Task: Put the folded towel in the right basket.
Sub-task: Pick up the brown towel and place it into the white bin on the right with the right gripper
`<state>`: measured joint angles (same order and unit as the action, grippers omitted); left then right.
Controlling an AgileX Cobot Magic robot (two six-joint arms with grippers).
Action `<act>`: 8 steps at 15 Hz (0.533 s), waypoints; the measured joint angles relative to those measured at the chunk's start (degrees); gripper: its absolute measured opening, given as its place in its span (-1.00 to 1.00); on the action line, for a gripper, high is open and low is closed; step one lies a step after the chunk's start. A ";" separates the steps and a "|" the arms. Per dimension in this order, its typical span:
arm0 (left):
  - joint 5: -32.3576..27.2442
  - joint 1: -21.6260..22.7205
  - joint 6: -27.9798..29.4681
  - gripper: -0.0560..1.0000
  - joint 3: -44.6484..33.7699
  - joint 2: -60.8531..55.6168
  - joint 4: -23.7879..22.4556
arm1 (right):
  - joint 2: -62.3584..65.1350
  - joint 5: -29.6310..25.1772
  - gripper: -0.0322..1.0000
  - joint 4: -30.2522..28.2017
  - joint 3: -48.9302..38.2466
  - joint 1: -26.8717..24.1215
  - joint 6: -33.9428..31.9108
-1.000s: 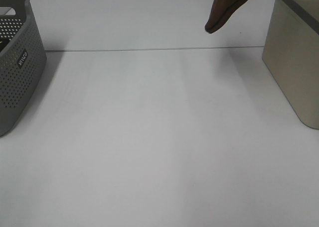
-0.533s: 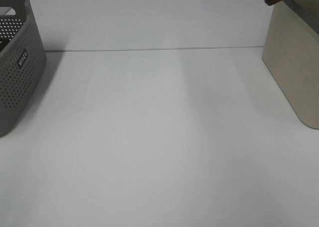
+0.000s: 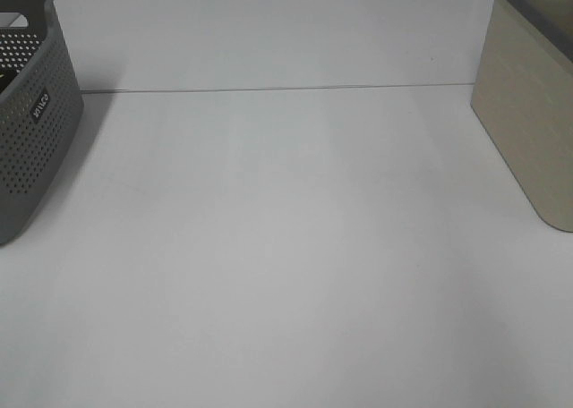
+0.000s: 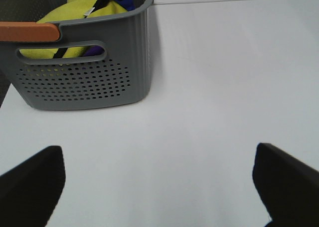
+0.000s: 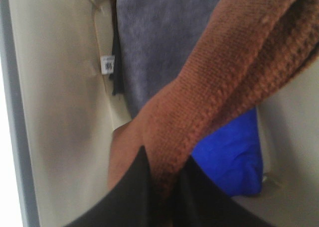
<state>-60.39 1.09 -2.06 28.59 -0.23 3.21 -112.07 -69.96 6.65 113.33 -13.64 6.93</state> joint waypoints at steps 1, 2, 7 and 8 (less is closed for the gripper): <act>0.00 0.00 0.00 0.94 0.00 0.00 0.00 | 0.00 -0.06 -0.69 0.40 -0.92 0.00 0.00; 0.00 0.00 0.00 0.94 0.00 0.00 0.00 | 0.00 -0.06 -0.54 0.92 -1.15 0.00 0.00; 0.00 0.00 0.00 0.94 0.00 0.00 0.00 | 0.00 -0.06 0.07 1.83 -1.15 0.00 -1.89; 0.00 0.00 0.00 0.94 0.00 0.00 0.00 | 0.00 -0.06 0.10 2.46 -1.15 0.11 -2.58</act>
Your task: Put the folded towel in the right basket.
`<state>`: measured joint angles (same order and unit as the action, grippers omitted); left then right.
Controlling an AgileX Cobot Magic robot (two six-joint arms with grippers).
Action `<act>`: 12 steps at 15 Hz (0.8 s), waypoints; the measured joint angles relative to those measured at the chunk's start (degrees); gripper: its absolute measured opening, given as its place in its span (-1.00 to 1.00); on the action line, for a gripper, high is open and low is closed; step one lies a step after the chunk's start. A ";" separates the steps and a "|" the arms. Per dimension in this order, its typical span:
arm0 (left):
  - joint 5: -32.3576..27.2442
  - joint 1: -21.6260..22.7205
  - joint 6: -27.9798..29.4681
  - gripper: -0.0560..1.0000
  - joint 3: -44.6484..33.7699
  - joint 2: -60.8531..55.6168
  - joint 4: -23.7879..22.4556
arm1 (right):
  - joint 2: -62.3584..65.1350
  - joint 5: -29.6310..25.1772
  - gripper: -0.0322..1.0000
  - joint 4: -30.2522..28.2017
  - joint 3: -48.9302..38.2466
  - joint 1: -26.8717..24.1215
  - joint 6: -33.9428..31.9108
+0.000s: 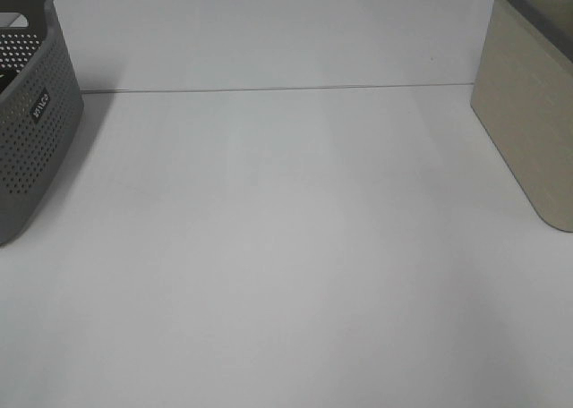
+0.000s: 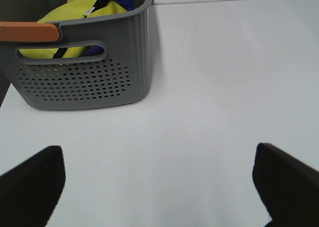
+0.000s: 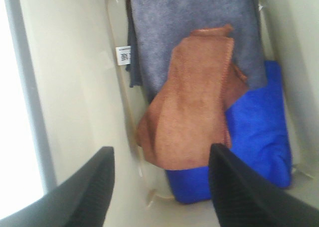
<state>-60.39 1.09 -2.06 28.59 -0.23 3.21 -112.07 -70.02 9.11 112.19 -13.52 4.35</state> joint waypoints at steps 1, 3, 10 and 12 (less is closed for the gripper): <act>0.00 0.00 0.00 0.94 0.00 0.00 0.00 | 0.00 0.00 0.17 0.46 0.00 1.20 -0.52; 0.00 0.00 0.00 0.94 0.00 0.00 0.00 | 0.29 0.11 0.22 0.46 0.00 4.98 -0.57; 0.00 0.00 0.00 0.94 0.00 0.00 0.00 | 9.40 0.11 0.24 -2.75 -1.83 15.64 -3.61; 0.00 0.00 0.00 0.94 0.00 0.00 0.00 | 15.18 0.17 0.28 -2.29 -7.73 15.81 -3.84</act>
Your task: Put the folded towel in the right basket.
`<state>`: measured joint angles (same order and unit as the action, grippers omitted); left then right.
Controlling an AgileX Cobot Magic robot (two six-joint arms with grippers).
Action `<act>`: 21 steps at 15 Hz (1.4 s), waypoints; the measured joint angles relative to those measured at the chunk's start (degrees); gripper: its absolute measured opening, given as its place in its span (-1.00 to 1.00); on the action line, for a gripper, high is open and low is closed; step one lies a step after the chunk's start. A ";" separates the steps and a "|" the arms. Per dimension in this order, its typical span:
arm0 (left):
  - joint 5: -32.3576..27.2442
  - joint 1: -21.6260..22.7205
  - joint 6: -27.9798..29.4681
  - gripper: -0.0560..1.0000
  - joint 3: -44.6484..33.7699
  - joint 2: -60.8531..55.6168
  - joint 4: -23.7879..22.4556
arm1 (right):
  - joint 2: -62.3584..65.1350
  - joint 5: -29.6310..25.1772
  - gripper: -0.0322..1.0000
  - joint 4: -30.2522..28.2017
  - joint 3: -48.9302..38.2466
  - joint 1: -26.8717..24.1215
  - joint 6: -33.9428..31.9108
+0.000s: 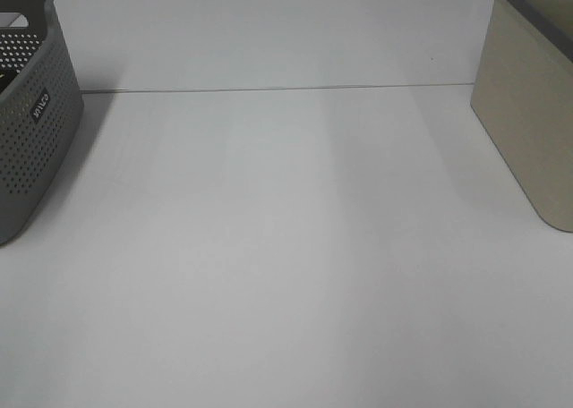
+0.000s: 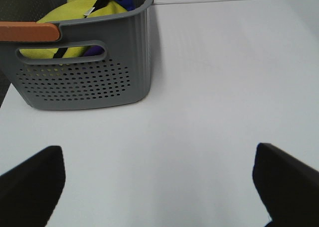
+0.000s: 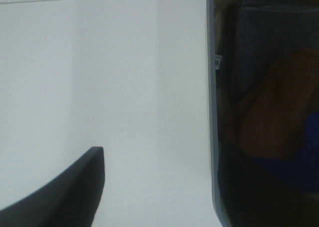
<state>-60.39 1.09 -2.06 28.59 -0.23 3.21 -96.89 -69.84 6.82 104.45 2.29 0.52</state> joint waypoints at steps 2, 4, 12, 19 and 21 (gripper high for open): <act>0.00 0.00 0.00 0.94 0.00 0.00 0.00 | 6.88 0.00 0.30 0.00 -8.02 0.00 0.00; 0.00 0.00 0.00 0.94 0.00 0.00 0.00 | 18.45 0.00 0.31 0.00 -22.57 0.00 0.00; 0.00 0.00 0.00 0.94 0.00 0.00 0.00 | 49.27 0.00 0.31 -0.06 -59.30 0.00 0.23; 0.00 0.00 0.00 0.94 0.00 0.00 0.00 | 79.53 0.29 0.32 -2.69 -72.54 0.00 0.29; 0.00 0.00 0.00 0.94 0.00 0.00 0.00 | 84.74 2.75 0.32 -5.50 -72.82 0.00 0.29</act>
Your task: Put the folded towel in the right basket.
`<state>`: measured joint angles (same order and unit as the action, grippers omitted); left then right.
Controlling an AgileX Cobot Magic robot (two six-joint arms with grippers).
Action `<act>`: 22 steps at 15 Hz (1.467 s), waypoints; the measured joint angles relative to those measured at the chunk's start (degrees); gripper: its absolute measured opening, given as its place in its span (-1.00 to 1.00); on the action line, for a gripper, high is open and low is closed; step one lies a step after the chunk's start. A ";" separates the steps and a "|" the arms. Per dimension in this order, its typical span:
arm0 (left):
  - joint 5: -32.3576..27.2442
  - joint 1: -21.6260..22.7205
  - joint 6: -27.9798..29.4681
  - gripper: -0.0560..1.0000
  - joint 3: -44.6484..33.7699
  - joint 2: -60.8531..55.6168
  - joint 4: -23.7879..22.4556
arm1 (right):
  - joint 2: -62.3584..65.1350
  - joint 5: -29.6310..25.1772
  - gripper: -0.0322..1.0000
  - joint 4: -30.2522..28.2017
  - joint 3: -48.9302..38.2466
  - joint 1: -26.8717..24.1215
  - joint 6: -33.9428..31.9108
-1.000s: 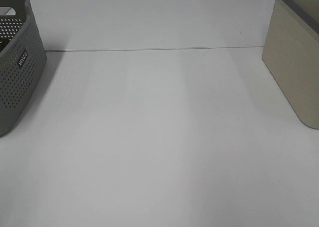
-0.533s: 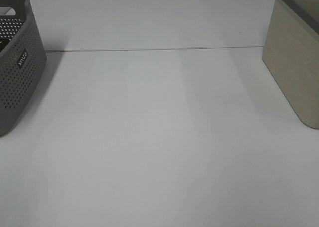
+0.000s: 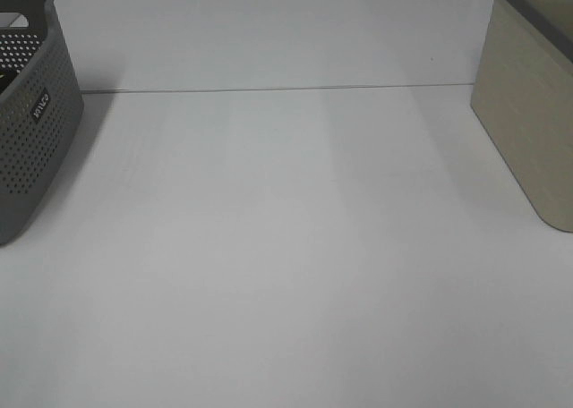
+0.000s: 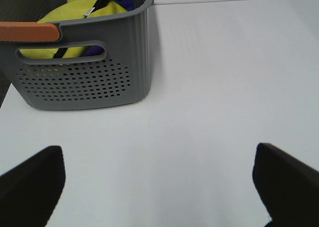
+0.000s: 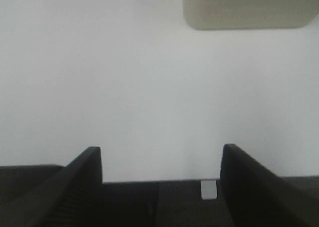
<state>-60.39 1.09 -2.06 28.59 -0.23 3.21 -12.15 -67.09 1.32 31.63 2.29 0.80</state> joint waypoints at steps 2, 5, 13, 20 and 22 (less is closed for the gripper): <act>0.00 0.00 0.00 0.94 0.00 0.00 0.00 | 3.78 3.61 0.32 -0.69 -1.09 0.00 0.00; 0.00 0.00 0.00 0.94 0.00 0.00 0.00 | 4.47 5.61 0.32 -0.63 -2.41 0.00 0.00; 0.00 0.00 0.00 0.94 0.00 0.00 0.00 | 4.47 6.02 0.32 -0.63 -2.41 0.00 0.00; 0.00 0.00 0.00 0.94 0.00 0.00 0.00 | 7.22 6.13 0.32 -0.57 -2.46 -2.64 0.00; 0.00 0.00 0.00 0.94 0.00 0.00 0.00 | 10.71 6.13 0.32 -0.46 -2.52 -2.58 0.00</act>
<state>-60.39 1.09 -2.06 28.59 -0.23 3.21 -1.43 -60.96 0.86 29.11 -0.29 0.80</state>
